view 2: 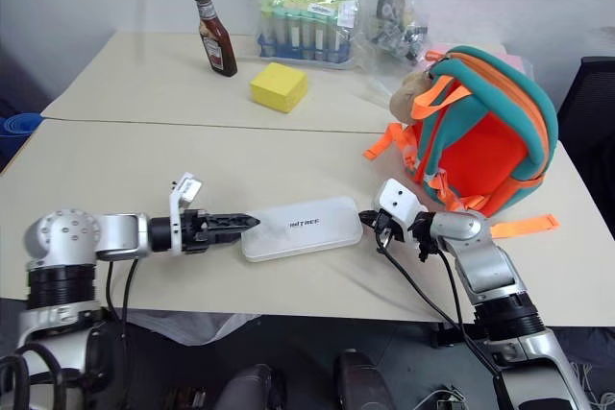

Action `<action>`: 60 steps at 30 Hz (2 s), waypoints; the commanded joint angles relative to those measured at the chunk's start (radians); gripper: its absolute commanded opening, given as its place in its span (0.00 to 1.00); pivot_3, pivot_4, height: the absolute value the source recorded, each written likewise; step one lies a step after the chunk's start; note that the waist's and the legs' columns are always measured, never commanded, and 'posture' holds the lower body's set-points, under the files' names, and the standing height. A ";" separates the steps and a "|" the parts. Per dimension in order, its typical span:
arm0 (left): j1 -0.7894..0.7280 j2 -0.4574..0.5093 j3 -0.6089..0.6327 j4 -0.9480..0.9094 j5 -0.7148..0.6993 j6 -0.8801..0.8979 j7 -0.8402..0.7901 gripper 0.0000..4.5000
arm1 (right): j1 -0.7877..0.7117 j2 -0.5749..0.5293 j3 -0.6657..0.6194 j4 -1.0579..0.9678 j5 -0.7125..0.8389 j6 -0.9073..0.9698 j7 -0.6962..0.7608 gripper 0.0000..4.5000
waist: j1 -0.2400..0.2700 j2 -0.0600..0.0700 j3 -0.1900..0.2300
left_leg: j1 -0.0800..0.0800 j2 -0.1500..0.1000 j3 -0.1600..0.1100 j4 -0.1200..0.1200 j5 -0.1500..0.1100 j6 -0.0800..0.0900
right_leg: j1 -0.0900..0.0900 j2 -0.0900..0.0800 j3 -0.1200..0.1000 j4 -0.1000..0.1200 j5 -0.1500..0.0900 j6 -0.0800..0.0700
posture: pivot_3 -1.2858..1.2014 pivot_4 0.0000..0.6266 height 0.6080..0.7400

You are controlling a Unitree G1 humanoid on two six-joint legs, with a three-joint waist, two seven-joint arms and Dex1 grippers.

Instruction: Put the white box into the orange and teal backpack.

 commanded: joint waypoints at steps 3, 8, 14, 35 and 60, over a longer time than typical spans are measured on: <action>0.052 0.118 -0.046 -0.034 -0.058 0.010 -0.027 0.95 | 0.005 -0.014 -0.023 -0.038 0.013 -0.012 0.003 0.00 | -0.001 0.000 0.000 | 0.000 0.000 -0.001 -0.002 0.001 -0.001 | 0.000 0.000 -0.001 0.000 0.000 0.000 | 0.52 0.24 1.00; 0.026 0.084 -0.058 -0.028 -0.099 0.010 -0.004 0.95 | 0.019 -0.016 -0.016 -0.059 0.016 -0.007 0.011 0.00 | 0.004 0.000 0.000 | 0.000 0.000 -0.001 -0.003 0.001 0.000 | 0.000 -0.001 -0.001 -0.001 0.000 0.000 | 0.52 0.24 1.00; -0.070 -0.108 -0.008 0.051 -0.038 -0.004 0.068 0.95 | 0.029 -0.015 -0.013 -0.078 0.019 -0.001 0.021 0.00 | 0.020 0.000 0.000 | -0.002 -0.002 -0.003 -0.002 0.001 0.001 | 0.000 -0.002 -0.003 -0.003 0.000 0.000 | 0.52 0.24 1.00; -0.129 -0.172 0.028 0.050 -0.087 0.010 0.018 0.35 | 0.044 -0.009 -0.022 -0.068 0.016 0.002 0.003 0.00 | 0.023 0.000 0.001 | -0.002 -0.002 -0.003 -0.002 0.001 0.000 | -0.001 -0.002 -0.003 -0.003 0.000 0.000 | 0.52 0.24 1.00; -0.147 -0.194 0.421 -0.212 -0.381 -0.061 0.302 0.30 | 0.133 0.007 -0.516 -0.337 0.383 0.469 -0.326 1.00 | 0.025 -0.002 0.002 | -0.003 -0.002 -0.008 -0.010 0.005 -0.004 | 0.000 -0.001 -0.008 -0.007 0.000 0.000 | 0.52 0.24 1.00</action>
